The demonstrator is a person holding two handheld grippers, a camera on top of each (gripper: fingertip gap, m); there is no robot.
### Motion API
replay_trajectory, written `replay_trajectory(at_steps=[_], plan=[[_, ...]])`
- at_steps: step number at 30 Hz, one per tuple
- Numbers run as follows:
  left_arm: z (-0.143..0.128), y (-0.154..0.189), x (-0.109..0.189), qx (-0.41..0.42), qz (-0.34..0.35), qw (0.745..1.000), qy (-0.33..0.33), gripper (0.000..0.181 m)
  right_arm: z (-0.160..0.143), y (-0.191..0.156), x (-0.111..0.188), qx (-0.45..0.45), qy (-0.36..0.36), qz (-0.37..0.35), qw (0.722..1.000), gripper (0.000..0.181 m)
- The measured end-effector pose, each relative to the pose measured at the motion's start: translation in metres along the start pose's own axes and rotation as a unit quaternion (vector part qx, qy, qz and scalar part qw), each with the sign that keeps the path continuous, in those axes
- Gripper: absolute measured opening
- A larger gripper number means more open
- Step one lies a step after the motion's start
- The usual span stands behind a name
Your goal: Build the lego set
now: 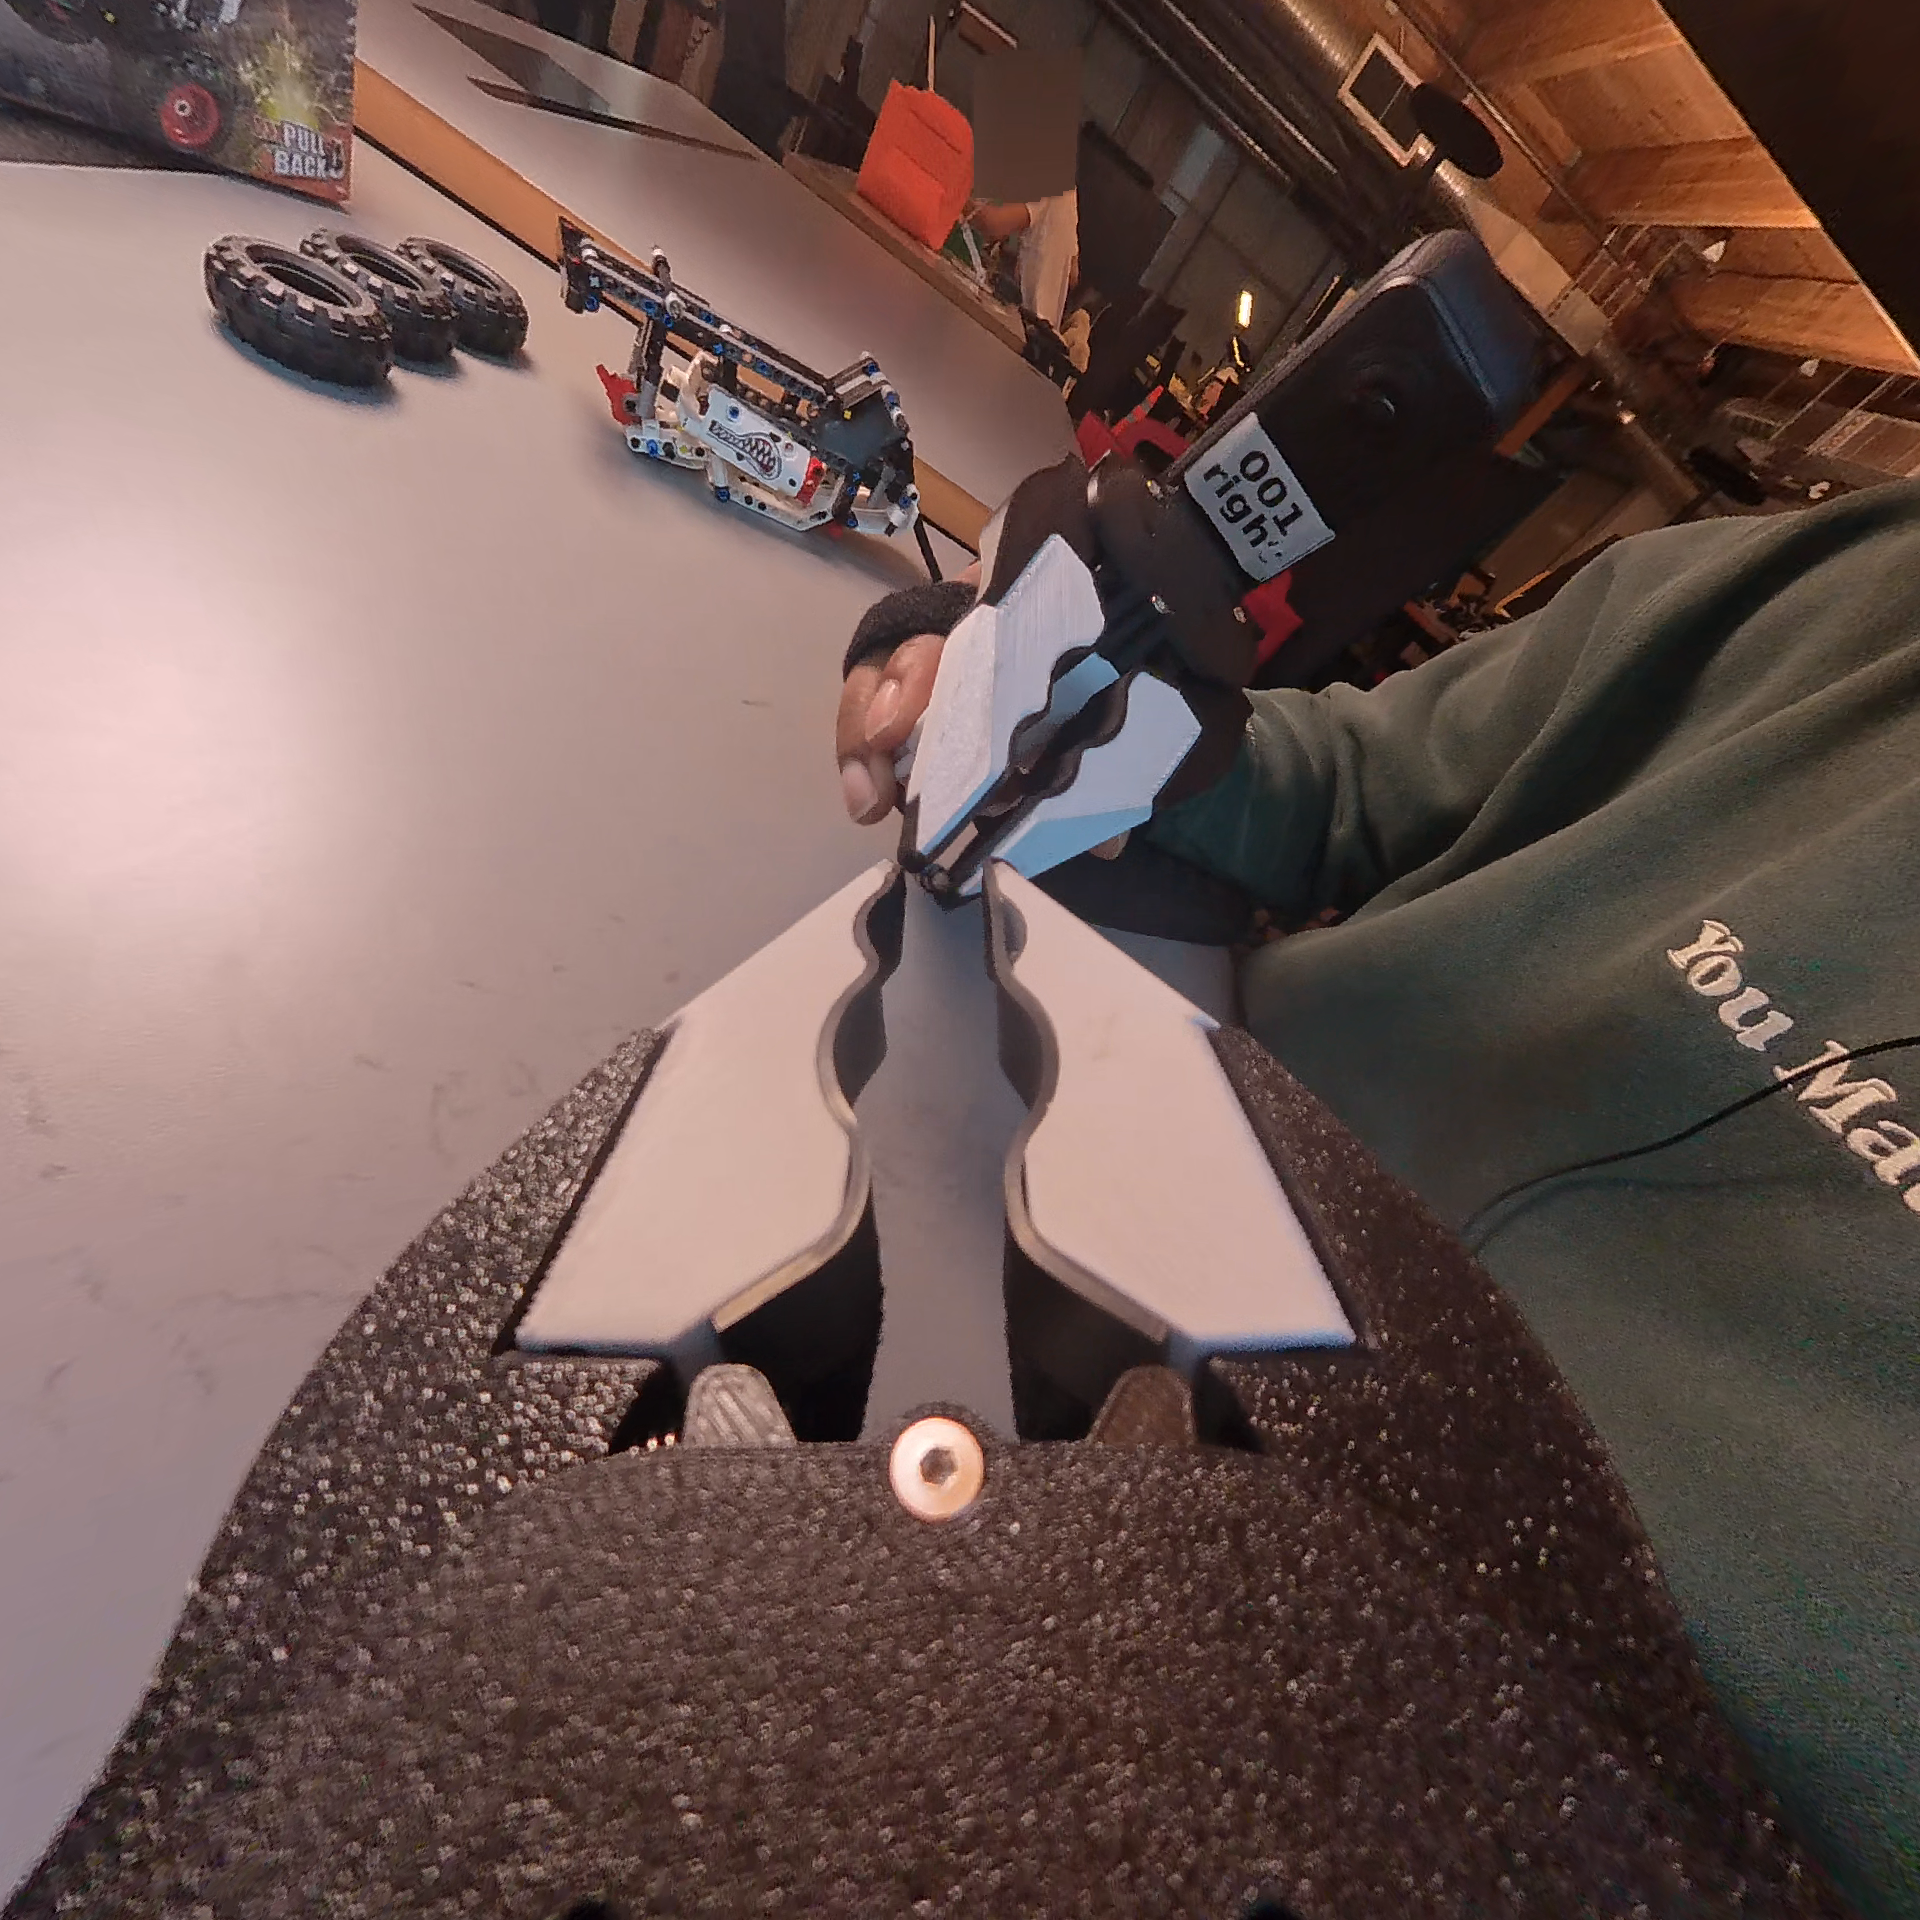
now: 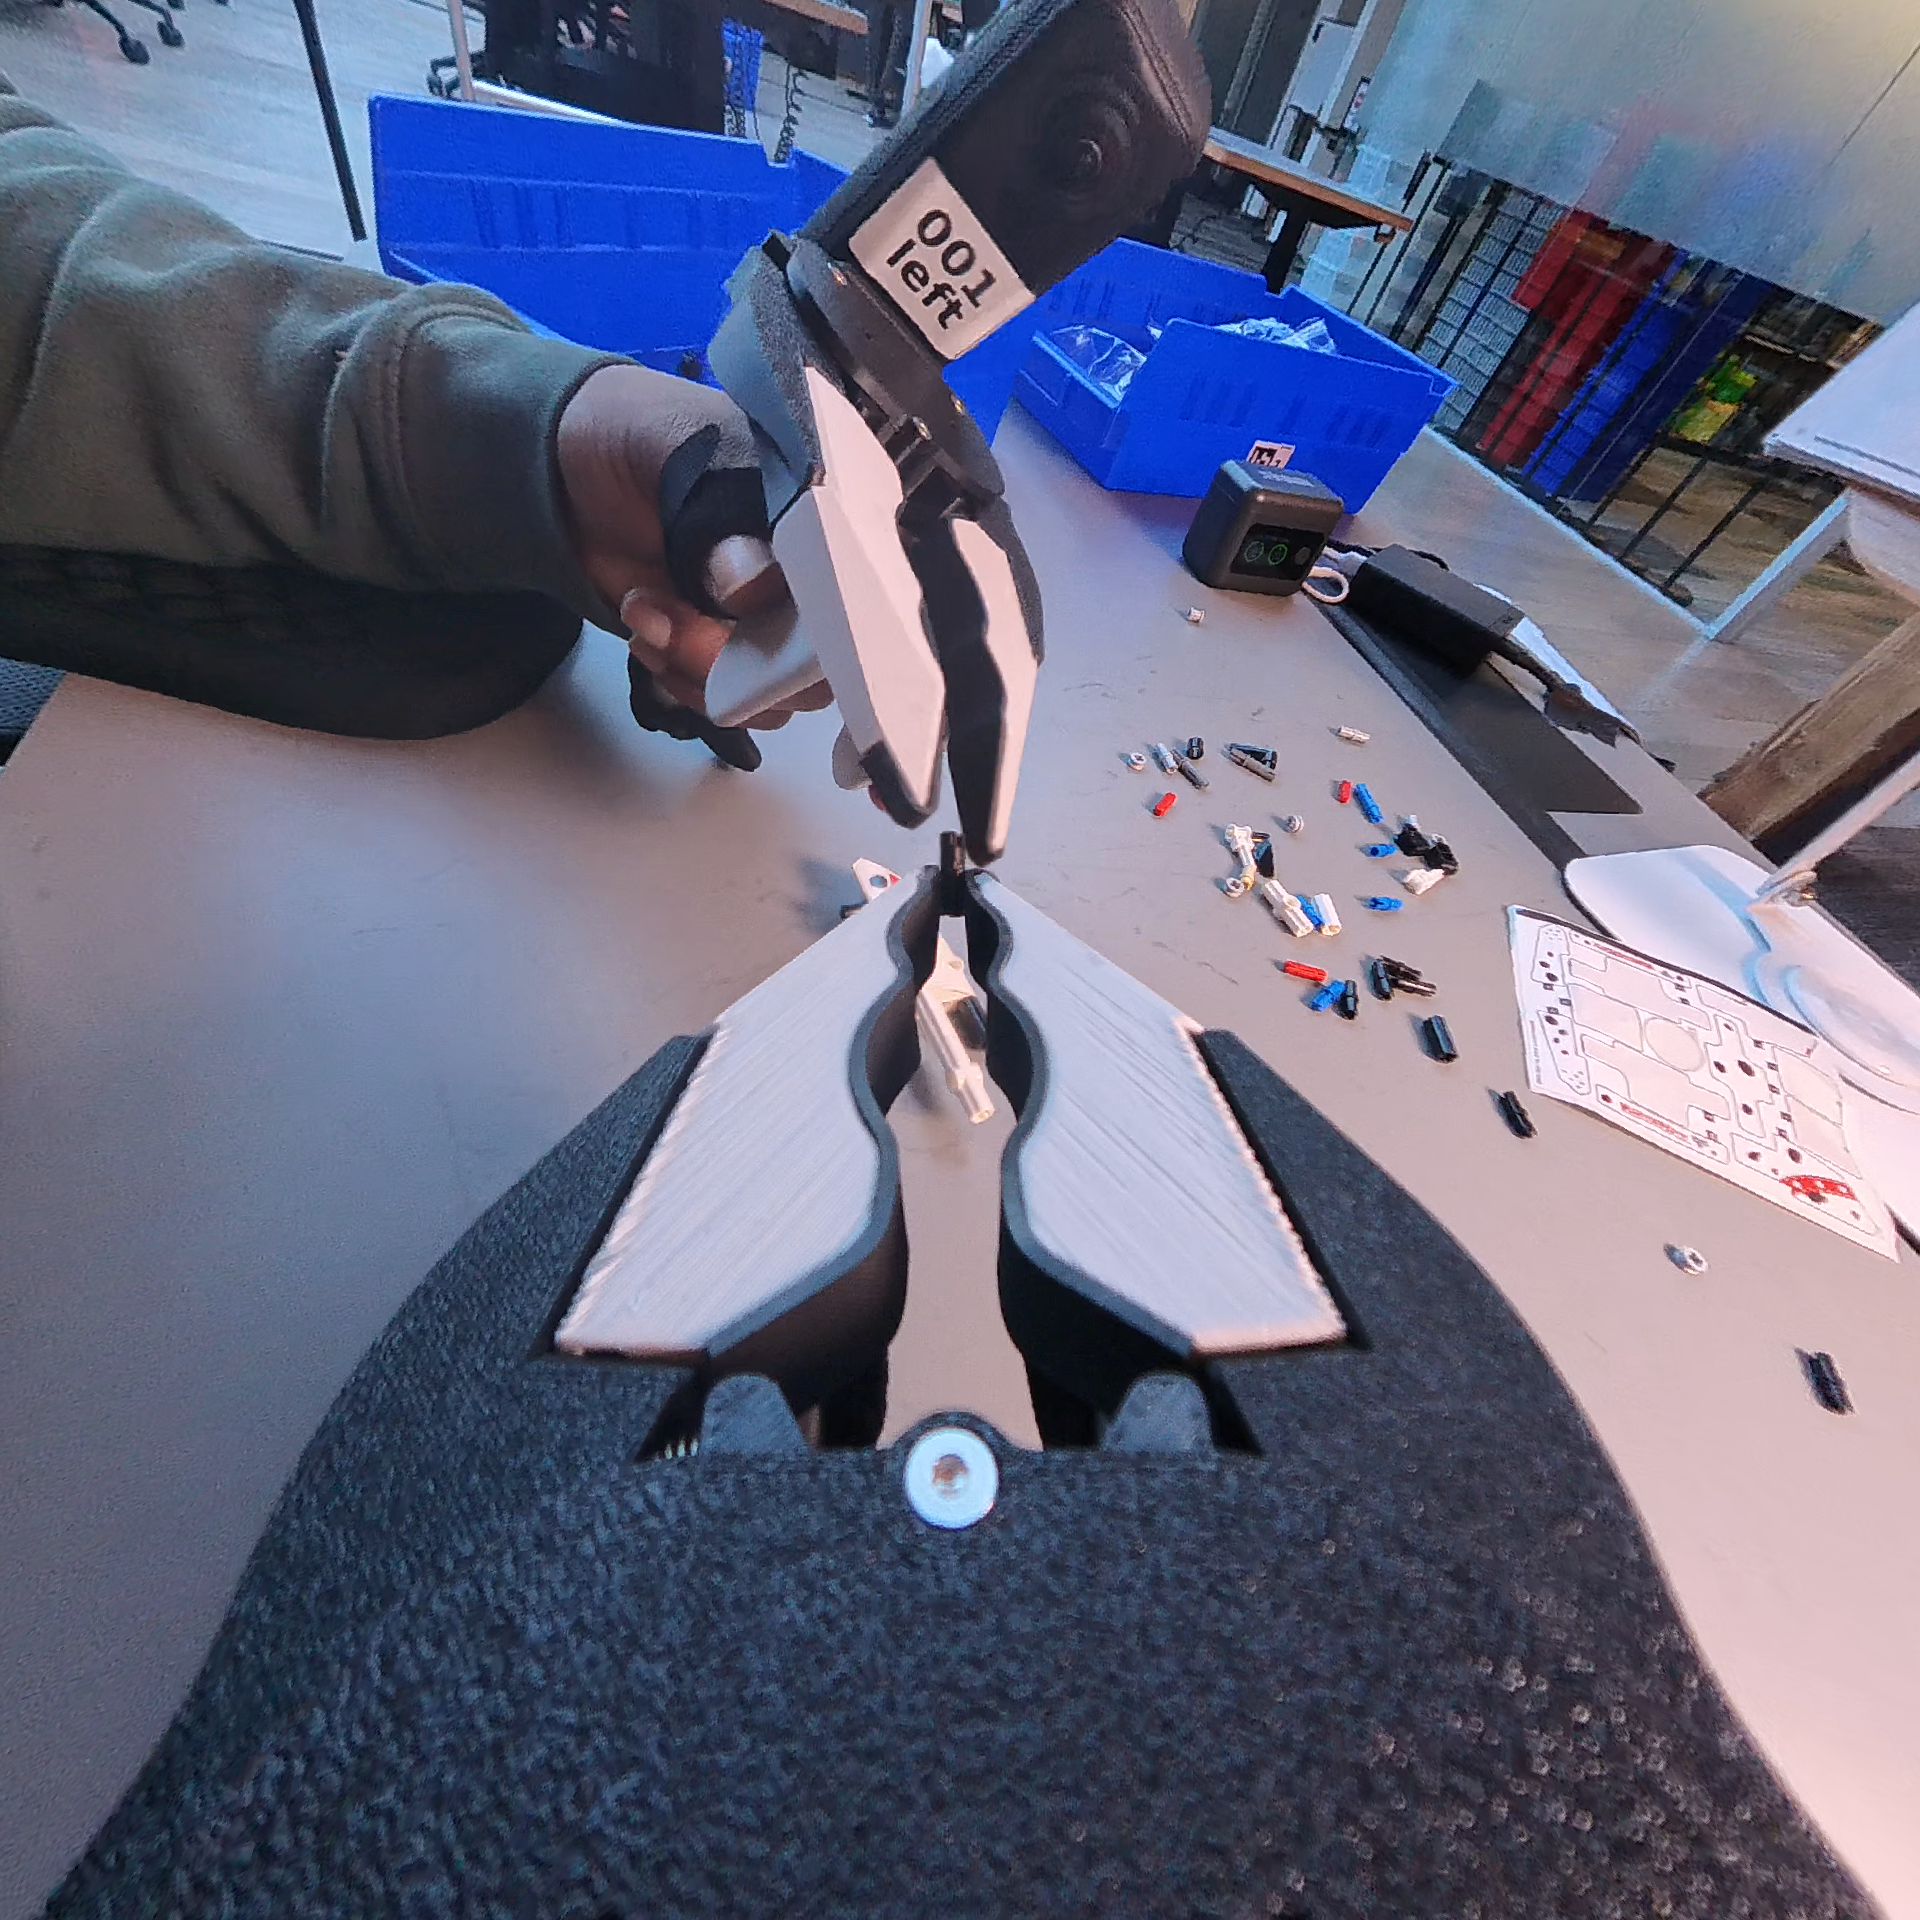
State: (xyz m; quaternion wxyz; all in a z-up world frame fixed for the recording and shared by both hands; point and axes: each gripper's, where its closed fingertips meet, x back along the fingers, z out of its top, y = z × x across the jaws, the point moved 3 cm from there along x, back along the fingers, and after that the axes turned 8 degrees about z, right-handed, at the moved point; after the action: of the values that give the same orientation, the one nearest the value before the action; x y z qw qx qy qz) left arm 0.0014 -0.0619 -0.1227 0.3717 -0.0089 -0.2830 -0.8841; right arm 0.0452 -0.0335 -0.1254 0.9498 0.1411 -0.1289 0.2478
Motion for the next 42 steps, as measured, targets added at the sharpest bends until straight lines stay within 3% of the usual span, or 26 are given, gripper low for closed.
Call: replay_trajectory(at_steps=[5,11,18,26,29,32,35,42], plan=[[-0.002,0.002,-0.001,-0.004,0.001,1.0,-0.009,0.005,0.003,-0.003,-0.002,-0.001,0.009,-0.002,1.0,0.004],[0.004,0.002,0.003,0.078,-0.049,0.996,0.014,0.004,0.009,-0.003,-0.001,-0.003,0.038,-0.009,0.999,0.005],[0.009,0.009,0.006,0.186,-0.138,0.972,0.036,0.004,0.021,-0.008,0.002,0.092,0.058,-0.049,0.993,0.006],[0.009,0.011,0.005,0.213,-0.156,0.964,0.039,0.004,0.023,-0.009,0.004,0.117,0.059,-0.059,0.99,0.004],[0.009,0.005,0.006,0.163,-0.108,0.98,0.036,0.007,0.02,-0.002,0.004,0.07,0.06,-0.056,0.994,0.004],[-0.002,-0.025,0.012,0.034,0.045,0.998,-0.019,0.023,0.012,0.014,0.009,0.033,0.04,-0.082,0.995,0.004],[-0.022,-0.052,0.018,-0.112,0.176,0.971,-0.117,0.03,-0.003,0.029,0.012,-0.004,-0.001,-0.1,0.995,0.004],[-0.046,-0.051,-0.014,-0.234,0.166,0.93,-0.228,0.032,-0.033,0.035,0.006,-0.06,-0.08,-0.101,0.99,0.004]])
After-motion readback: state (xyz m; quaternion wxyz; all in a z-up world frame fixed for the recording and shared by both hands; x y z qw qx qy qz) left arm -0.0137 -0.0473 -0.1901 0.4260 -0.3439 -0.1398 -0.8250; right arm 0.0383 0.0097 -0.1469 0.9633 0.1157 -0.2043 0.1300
